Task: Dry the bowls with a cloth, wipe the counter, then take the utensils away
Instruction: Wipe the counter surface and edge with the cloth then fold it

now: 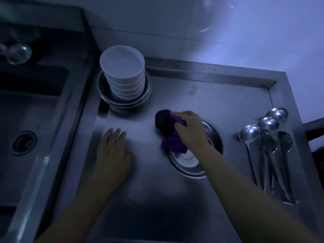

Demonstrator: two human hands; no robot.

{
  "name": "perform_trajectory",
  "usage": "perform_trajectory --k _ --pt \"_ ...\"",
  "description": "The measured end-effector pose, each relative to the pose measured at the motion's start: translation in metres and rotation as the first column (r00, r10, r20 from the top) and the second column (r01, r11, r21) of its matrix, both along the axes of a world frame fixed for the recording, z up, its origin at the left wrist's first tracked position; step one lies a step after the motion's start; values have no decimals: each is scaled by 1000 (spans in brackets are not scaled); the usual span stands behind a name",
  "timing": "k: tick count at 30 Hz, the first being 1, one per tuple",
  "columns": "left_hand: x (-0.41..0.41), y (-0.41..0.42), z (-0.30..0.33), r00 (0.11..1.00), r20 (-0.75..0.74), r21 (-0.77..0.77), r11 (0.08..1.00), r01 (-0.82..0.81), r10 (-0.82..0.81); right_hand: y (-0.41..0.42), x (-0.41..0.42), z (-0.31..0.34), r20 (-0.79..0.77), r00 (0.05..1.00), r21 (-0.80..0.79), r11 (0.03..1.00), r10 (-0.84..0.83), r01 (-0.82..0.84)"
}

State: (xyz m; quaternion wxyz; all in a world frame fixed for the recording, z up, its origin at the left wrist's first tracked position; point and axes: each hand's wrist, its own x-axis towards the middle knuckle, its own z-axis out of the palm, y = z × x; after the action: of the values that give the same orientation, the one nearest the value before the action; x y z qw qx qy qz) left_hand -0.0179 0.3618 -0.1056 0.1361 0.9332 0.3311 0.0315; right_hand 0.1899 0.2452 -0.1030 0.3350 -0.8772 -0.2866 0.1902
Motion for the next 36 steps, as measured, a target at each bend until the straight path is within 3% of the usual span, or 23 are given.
perform_trajectory --k 3,4,10,15,21,25,30,33,36 --pt "-13 9 -1 998 52 1 999 -46 46 27 -8 -36 92 953 -358 903 288 -239" --pt "-18 11 -3 996 57 -12 998 -67 68 30 -15 -48 138 925 -412 870 354 -272" --pt "-35 16 -9 969 128 -119 973 -196 211 22 -70 -60 335 770 -446 811 543 -378" --pt "-28 7 -3 953 132 -179 952 -248 273 4 -138 -51 313 574 -429 652 757 -625" --pt "-14 -7 5 984 115 -163 980 -117 137 -60 -182 -52 297 403 -471 500 865 -727" --pt "-7 -10 5 990 90 -160 982 -98 113 -121 -167 -47 280 510 -462 579 814 -671" --pt "-20 -4 1 999 30 -116 993 -13 17 -189 -118 -29 189 843 -544 769 504 -337" --pt "-42 6 0 1000 2 -89 996 1 -1 -218 -111 -23 166 934 -626 765 318 -149" --pt "-69 18 -2 999 -1 -67 997 -32 32 -224 -127 -21 138 947 -677 725 292 -125"
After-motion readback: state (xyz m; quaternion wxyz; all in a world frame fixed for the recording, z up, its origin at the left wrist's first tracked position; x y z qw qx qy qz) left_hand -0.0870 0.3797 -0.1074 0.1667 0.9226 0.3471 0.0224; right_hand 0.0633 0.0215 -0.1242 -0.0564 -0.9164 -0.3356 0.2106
